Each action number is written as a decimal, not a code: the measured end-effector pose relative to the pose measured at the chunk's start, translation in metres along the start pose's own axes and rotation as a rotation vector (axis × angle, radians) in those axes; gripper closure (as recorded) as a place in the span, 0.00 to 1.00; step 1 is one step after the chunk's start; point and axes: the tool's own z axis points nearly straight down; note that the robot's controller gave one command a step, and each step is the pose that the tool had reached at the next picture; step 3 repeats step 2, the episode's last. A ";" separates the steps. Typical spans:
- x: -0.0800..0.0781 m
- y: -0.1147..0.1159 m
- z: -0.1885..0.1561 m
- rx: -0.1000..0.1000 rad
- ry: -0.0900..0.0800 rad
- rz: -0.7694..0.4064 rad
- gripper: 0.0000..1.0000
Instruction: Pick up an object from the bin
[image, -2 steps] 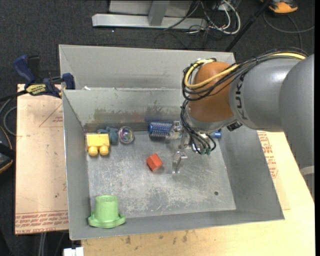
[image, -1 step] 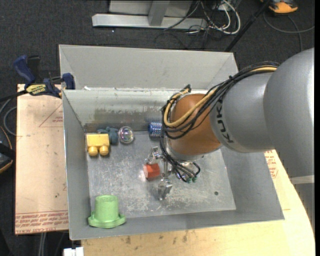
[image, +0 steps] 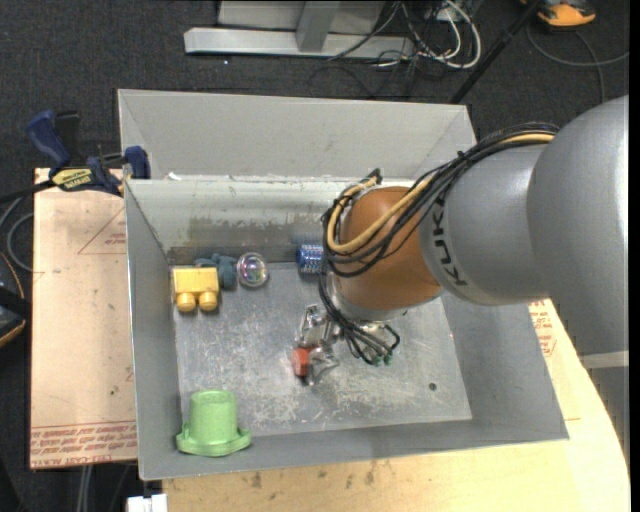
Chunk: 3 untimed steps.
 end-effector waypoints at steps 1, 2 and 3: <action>-0.015 -0.013 -0.142 0.001 0.010 -0.033 1.00; -0.035 -0.017 -0.244 -0.003 0.013 -0.493 1.00; -0.035 -0.017 -0.244 -0.003 0.013 -0.493 1.00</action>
Offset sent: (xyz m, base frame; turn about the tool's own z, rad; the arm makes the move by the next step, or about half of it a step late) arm 0.0124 -0.0101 0.1377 -0.0353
